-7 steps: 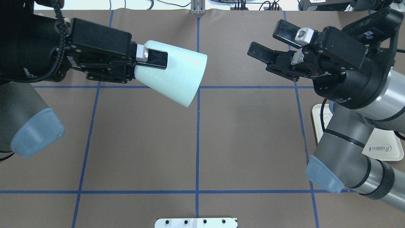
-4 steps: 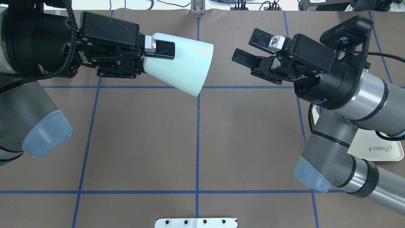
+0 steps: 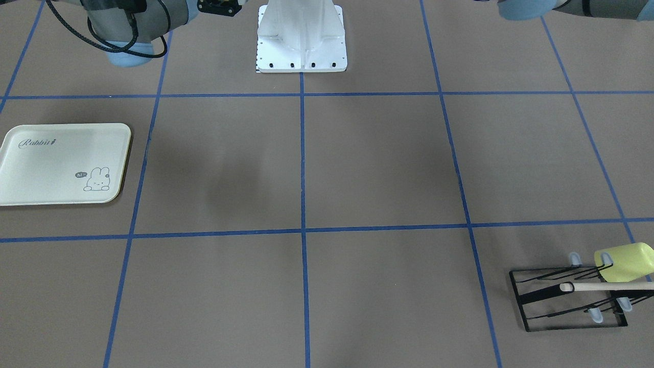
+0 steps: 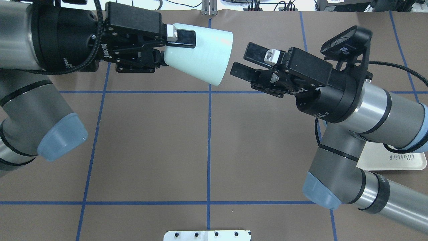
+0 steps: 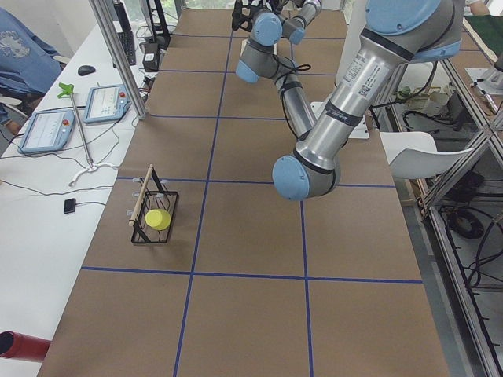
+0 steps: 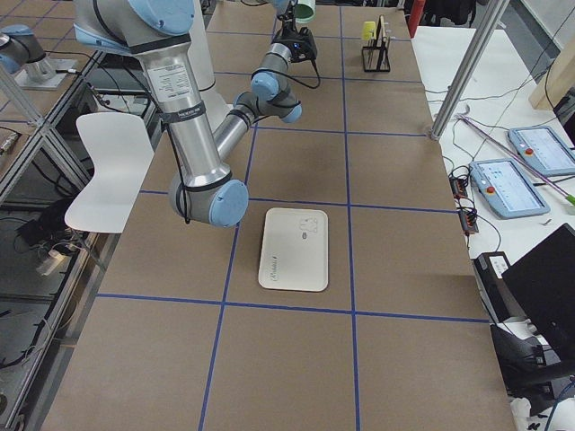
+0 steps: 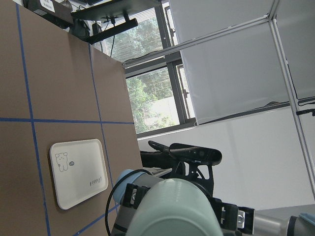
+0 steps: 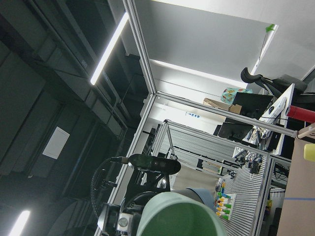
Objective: Left arm grabs green cup and hands to right arm on tray
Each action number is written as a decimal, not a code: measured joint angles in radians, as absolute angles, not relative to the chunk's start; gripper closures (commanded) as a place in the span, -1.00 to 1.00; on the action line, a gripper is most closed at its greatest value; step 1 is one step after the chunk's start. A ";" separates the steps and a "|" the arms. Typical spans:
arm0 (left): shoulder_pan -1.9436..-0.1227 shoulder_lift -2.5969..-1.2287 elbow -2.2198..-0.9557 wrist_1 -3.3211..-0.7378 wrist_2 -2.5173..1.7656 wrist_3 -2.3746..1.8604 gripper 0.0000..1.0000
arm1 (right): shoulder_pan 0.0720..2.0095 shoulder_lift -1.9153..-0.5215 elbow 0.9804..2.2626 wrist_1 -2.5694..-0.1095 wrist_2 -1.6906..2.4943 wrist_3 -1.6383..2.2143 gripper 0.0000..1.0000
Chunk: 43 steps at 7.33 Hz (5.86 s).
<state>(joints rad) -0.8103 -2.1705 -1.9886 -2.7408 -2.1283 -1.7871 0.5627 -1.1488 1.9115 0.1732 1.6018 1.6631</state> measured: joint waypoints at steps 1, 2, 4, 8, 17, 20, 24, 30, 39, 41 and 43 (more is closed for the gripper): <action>-0.810 -2.170 -1.986 -2.741 -2.126 -1.787 1.00 | 0.560 -1.149 1.914 0.177 1.603 1.664 -0.96; -0.811 -2.170 -1.985 -2.741 -2.125 -1.787 1.00 | 0.560 -1.150 1.917 0.179 1.604 1.664 -0.96; -0.813 -2.168 -1.983 -2.740 -2.125 -1.787 1.00 | 0.560 -1.150 1.920 0.179 1.604 1.664 -0.92; -0.808 -2.170 -1.982 -2.737 -2.125 -1.787 1.00 | 0.557 -1.132 1.925 0.167 1.591 1.663 -0.85; -0.777 -2.172 -1.987 -2.738 -2.126 -1.792 0.48 | 0.556 -1.103 1.925 0.121 1.573 1.664 1.00; -0.777 -2.174 -1.989 -2.738 -2.130 -1.789 -1.00 | 0.557 -1.103 1.926 0.113 1.574 1.662 1.00; -0.780 -2.177 -1.991 -2.738 -2.132 -1.790 -1.00 | 0.567 -1.127 1.947 0.106 1.577 1.657 1.00; -0.784 -2.134 -1.969 -2.730 -2.134 -1.767 -1.00 | 0.677 -1.188 1.953 -0.224 1.600 1.657 1.00; -0.930 -1.945 -1.980 -1.908 -2.150 -0.922 -1.00 | 1.232 -1.395 1.962 -1.002 2.280 1.178 1.00; -1.037 -1.847 -1.995 -1.748 -2.145 -0.606 -1.00 | 1.231 -1.454 1.968 -1.172 2.281 0.935 1.00; -1.177 -1.717 -1.992 -1.717 -2.151 -0.343 -1.00 | 1.229 -1.558 1.977 -1.257 2.281 0.726 1.00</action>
